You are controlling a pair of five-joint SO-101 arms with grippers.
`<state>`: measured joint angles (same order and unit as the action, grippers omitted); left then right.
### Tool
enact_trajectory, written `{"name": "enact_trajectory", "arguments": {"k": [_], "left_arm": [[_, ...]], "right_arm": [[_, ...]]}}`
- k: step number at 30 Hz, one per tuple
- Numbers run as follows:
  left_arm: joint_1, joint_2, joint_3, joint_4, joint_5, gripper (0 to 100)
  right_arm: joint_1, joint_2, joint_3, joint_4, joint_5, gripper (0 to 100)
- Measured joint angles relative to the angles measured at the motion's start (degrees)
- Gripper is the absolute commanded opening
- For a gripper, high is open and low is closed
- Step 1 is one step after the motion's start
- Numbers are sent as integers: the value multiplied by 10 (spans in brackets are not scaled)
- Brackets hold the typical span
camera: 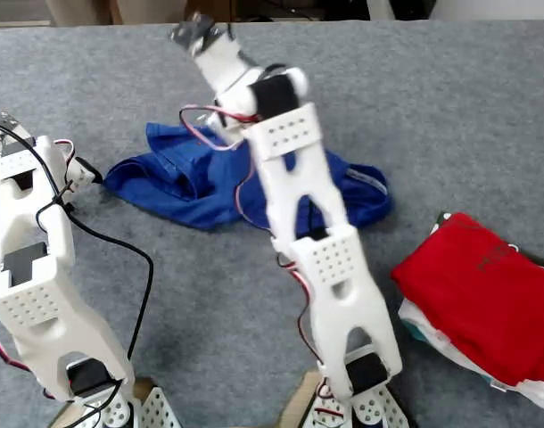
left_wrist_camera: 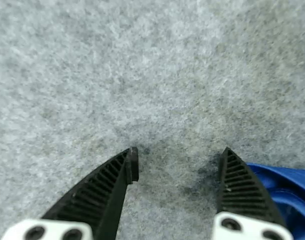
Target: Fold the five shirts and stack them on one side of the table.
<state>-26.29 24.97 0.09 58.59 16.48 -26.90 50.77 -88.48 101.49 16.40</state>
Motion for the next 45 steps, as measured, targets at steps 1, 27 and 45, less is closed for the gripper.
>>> {"name": "enact_trajectory", "arguments": {"k": [1, 27, 45], "left_arm": [[0, 0, 0, 0, 0, 264], [0, 0, 0, 0, 0, 264], [0, 0, 0, 0, 0, 264]], "right_arm": [[6, -25, 0, 0, -2, 5], [-51, -299, 796, -113, -67, 196], [-68, -194, 584, -113, -28, 260]]}}
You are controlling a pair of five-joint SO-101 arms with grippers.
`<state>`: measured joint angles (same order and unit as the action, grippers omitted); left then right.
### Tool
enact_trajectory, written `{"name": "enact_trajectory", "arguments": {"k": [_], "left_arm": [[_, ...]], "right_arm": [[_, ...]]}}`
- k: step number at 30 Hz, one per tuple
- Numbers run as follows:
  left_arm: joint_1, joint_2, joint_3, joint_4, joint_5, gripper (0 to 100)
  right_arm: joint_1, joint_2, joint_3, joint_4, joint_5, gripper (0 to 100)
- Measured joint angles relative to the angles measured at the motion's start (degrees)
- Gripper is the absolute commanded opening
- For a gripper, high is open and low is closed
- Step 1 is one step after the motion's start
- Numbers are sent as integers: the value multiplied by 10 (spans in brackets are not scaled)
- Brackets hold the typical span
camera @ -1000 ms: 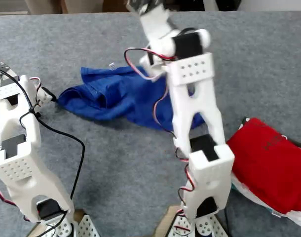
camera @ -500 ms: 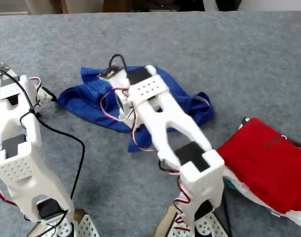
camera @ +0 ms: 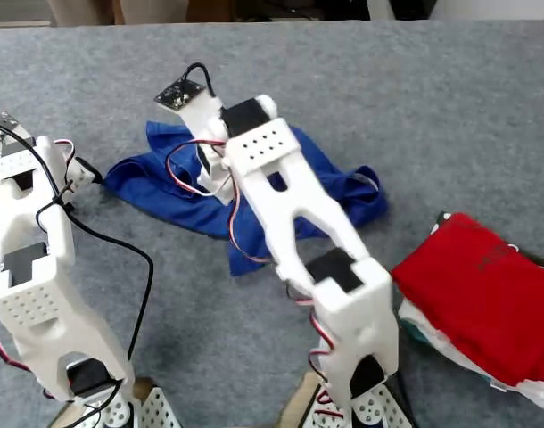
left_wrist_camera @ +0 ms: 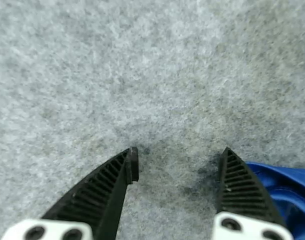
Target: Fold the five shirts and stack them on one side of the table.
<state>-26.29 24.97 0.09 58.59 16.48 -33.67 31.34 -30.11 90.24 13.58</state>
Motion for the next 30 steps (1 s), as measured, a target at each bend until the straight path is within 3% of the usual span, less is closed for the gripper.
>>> {"name": "enact_trajectory", "arguments": {"k": [7, 12, 30], "left_arm": [[0, 0, 0, 0, 0, 264], [0, 0, 0, 0, 0, 264], [0, 0, 0, 0, 0, 264]], "right_arm": [[-1, 149, -132, 93, 33, 101], [25, 150, -149, 110, 62, 123], [91, -105, 215, 103, 124, 155]]}}
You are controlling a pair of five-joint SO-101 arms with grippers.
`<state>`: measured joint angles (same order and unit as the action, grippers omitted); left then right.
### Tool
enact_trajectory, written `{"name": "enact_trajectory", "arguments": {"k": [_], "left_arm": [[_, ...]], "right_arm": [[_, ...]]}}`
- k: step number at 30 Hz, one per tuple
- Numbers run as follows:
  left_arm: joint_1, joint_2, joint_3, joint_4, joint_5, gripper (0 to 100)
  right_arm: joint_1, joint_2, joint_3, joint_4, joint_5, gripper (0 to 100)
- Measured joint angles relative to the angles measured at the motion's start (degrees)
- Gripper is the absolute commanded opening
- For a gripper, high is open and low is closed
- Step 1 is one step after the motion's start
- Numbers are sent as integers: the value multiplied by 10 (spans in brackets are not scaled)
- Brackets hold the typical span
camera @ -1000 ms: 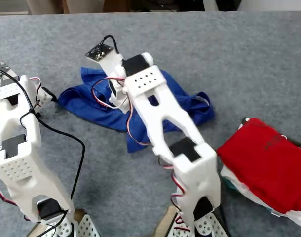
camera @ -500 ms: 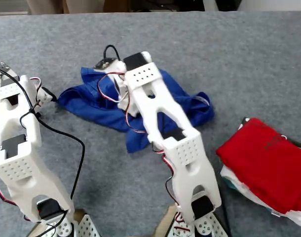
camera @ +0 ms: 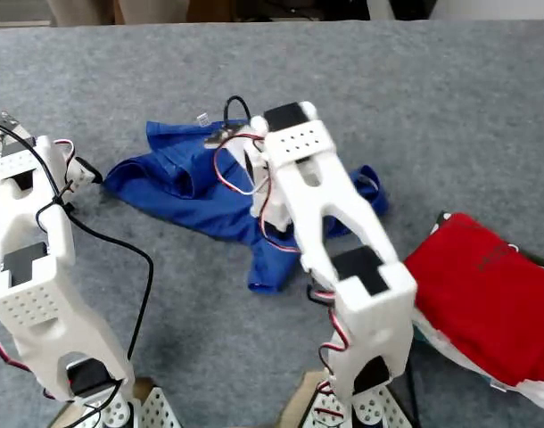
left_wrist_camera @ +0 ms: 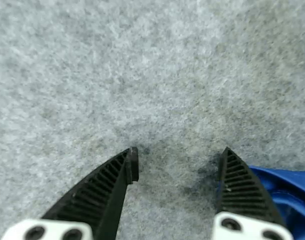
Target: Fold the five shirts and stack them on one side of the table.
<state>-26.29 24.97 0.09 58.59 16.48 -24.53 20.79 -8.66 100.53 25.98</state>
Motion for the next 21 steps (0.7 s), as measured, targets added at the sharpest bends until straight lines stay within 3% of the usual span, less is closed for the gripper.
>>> {"name": "enact_trajectory", "arguments": {"k": [7, 15, 21], "left_arm": [[0, 0, 0, 0, 0, 264], [0, 0, 0, 0, 0, 264], [0, 0, 0, 0, 0, 264]], "right_arm": [[24, -89, 161, -70, 21, 156], [-4, -127, 149, -83, 23, 156], [-54, -68, 108, -83, 23, 156]]}}
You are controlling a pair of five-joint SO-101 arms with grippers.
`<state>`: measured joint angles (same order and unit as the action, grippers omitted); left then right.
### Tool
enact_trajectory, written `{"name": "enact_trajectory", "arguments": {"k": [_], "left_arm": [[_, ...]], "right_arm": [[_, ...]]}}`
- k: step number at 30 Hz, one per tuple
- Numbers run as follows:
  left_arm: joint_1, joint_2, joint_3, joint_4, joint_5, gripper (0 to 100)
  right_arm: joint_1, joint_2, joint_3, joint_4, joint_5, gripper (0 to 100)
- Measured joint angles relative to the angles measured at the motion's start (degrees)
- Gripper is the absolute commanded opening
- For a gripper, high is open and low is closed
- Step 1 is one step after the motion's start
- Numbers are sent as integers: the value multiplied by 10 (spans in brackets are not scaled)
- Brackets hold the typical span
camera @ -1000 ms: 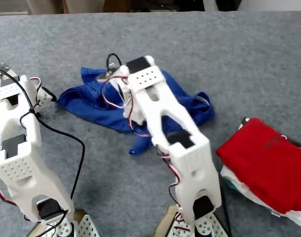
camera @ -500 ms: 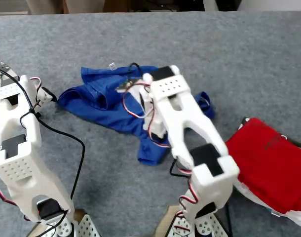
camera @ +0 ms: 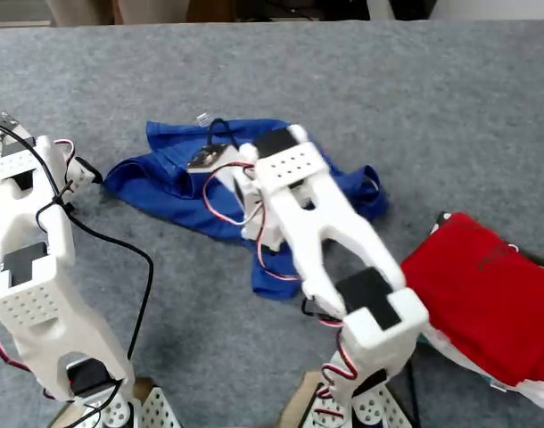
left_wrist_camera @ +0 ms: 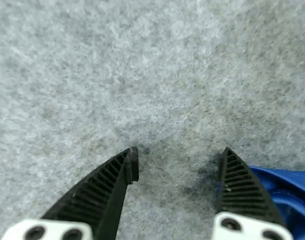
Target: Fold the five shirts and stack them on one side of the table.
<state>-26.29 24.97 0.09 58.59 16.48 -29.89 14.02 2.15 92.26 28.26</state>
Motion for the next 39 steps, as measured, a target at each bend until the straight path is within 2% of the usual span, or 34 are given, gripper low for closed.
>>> {"name": "enact_trajectory", "arguments": {"k": [10, 23, 34, 39], "left_arm": [[0, 0, 0, 0, 0, 264], [0, 0, 0, 0, 0, 264], [0, 0, 0, 0, 0, 264], [0, 0, 0, 0, 0, 264]], "right_arm": [[-7, 32, -15, 33, 2, 155], [-8, 60, -15, 47, 40, 154], [23, 69, -15, 40, 109, 150], [34, 70, -15, 40, 111, 82]]}}
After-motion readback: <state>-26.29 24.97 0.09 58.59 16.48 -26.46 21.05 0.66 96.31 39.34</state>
